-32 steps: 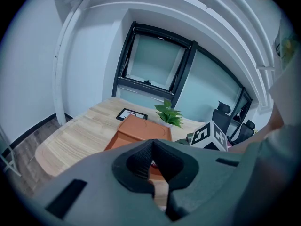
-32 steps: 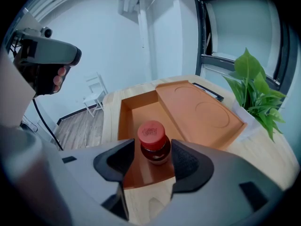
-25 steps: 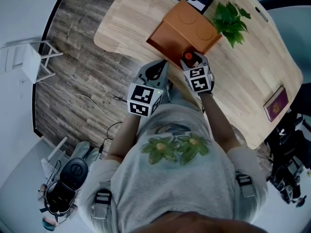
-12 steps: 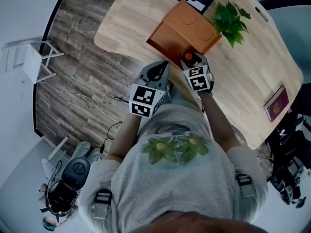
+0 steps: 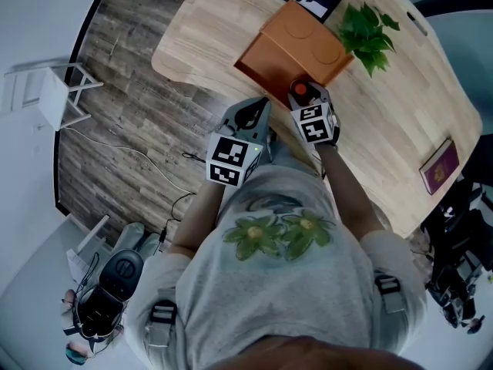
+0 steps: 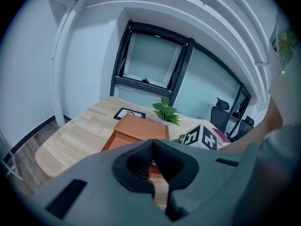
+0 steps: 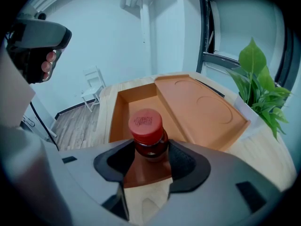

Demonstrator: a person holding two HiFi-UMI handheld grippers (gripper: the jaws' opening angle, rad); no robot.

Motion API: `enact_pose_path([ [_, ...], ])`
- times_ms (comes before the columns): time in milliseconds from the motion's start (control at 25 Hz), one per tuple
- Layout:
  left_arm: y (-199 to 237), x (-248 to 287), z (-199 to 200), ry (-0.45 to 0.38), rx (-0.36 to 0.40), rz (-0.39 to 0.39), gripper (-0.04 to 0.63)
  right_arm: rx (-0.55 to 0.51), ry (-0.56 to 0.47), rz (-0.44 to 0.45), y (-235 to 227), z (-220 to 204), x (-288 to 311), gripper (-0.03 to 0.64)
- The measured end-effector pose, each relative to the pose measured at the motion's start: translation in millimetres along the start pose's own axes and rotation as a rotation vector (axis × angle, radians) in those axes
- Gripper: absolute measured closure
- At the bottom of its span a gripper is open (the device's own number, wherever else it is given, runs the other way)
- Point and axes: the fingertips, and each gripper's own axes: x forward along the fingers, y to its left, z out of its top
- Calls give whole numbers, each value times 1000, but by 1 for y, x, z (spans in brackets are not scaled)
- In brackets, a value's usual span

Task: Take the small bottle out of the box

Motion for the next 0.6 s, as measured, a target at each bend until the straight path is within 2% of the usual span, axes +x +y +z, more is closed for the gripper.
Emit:
enact_pose_path([
  [600,-8,3,-1,15,27,-14,589,-32,-1,23,1,-1,-1,402],
])
